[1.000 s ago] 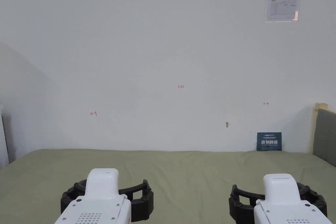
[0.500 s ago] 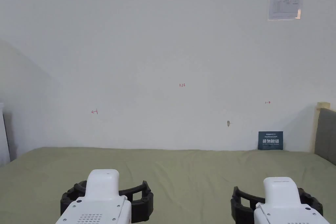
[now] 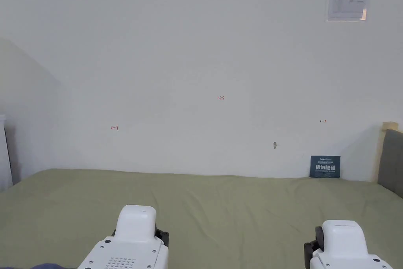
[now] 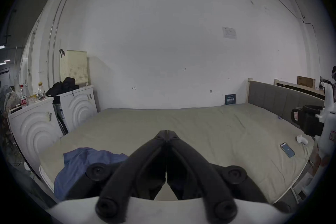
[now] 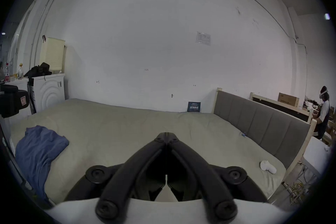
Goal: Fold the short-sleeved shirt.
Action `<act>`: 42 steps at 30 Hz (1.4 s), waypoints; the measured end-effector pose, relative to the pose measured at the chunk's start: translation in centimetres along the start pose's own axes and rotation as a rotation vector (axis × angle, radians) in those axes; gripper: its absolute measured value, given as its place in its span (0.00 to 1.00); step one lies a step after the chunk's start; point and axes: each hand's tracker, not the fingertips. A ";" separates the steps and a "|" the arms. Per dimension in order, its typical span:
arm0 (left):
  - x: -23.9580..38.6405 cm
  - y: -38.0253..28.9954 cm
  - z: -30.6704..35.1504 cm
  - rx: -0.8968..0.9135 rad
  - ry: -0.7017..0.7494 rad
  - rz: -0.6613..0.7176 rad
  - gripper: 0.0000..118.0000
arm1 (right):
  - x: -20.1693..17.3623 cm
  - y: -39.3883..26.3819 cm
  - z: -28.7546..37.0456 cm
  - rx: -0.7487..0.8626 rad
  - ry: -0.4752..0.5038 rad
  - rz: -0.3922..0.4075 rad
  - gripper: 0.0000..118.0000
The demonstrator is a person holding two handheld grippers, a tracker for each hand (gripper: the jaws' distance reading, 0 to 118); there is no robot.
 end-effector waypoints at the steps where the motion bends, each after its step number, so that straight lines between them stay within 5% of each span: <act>1: 0.0 0.0 0.0 -0.001 -0.009 0.005 0.00 | 0.0 0.0 0.0 0.002 -0.001 0.001 0.00; 11: -4.0 -0.5 -0.1 -0.044 0.054 0.049 0.00 | -3.0 0.0 -0.6 -0.007 0.060 0.026 0.00; 17: -11.8 -0.6 1.7 -0.075 0.201 0.092 0.00 | -9.8 0.1 -1.8 -0.026 0.273 -0.005 0.00; 27: -23.1 -3.2 6.3 -0.137 0.497 0.123 0.00 | -21.7 -0.7 -1.4 -0.029 0.554 0.062 0.00; 42: -29.1 -9.7 -3.2 -0.366 0.440 0.206 0.00 | -27.1 -5.4 -5.7 -0.180 0.625 0.108 0.00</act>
